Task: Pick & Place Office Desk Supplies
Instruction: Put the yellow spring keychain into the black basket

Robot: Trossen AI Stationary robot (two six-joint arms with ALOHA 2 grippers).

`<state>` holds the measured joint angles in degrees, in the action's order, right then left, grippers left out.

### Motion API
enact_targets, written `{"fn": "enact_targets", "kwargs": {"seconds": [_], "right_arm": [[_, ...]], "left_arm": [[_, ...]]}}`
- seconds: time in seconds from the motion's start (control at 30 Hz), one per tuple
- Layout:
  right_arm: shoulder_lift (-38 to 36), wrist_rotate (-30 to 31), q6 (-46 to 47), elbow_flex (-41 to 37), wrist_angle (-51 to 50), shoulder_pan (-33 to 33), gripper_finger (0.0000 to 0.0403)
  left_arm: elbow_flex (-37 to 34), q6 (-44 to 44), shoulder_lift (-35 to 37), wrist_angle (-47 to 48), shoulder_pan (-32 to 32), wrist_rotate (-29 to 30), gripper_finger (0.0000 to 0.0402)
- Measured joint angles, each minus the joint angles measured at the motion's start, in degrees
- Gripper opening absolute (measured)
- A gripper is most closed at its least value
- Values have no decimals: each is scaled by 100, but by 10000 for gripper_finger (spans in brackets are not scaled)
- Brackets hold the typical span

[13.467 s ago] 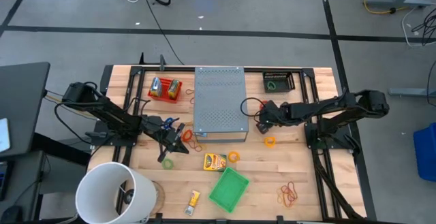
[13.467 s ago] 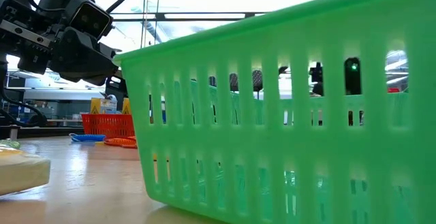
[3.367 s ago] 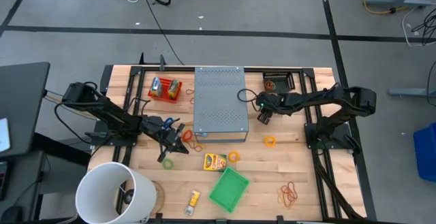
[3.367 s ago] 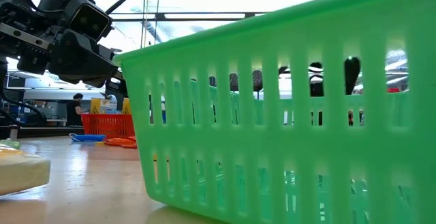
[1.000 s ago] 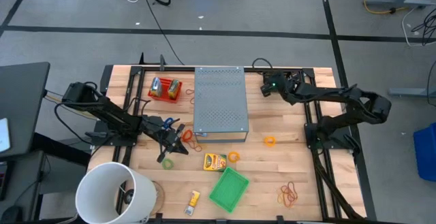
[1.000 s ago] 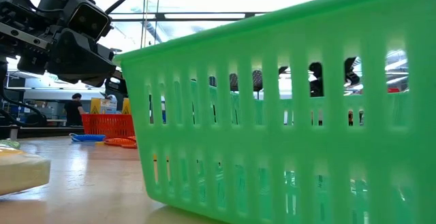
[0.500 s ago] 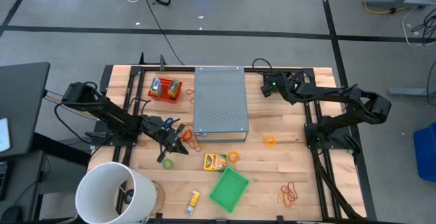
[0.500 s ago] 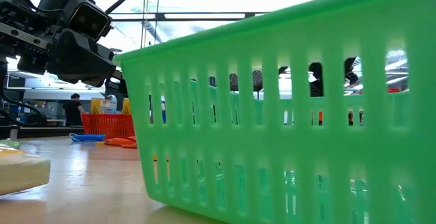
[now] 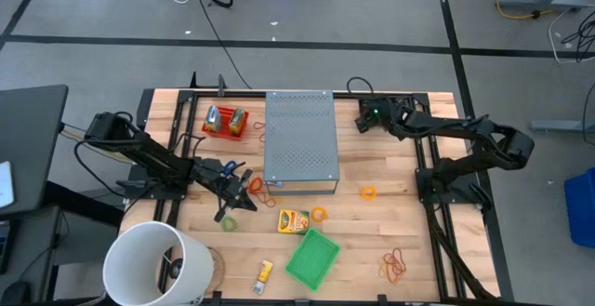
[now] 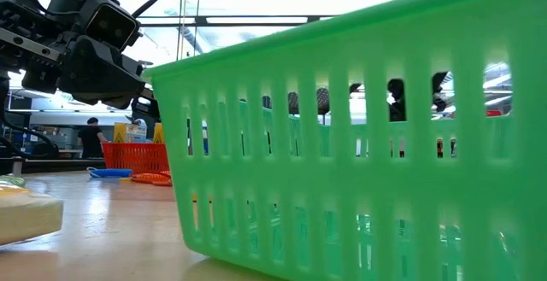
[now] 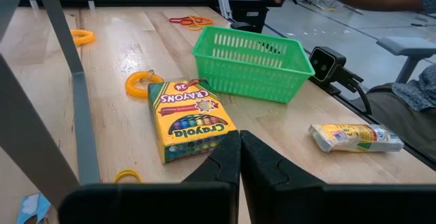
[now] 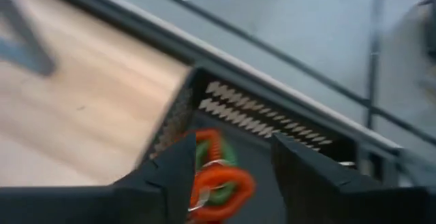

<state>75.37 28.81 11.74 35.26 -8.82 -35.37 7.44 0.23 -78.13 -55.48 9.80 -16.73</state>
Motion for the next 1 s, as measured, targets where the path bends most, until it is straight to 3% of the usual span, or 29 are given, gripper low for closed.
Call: {"fn": "enact_targets", "kwargs": {"seconds": [0.13, 0.43, 0.73, 1.0], "right_arm": [[0, -541, 137, 1, -311, 179, 207], [0, -992, 654, 1, -1760, 978, 186], [-2, -1654, 1427, 23, -2121, 2009, 185], [-4, -1840, 2204, 980, -3789, 3035, 185]], "left_arm": [[0, 0, 0, 0, -2, 0, 8], [0, 13, 0, 1, 0, -2, 8], [0, 13, 0, 0, 0, -2, 8], [0, 15, 1, 1, 0, -3, 8]]}}
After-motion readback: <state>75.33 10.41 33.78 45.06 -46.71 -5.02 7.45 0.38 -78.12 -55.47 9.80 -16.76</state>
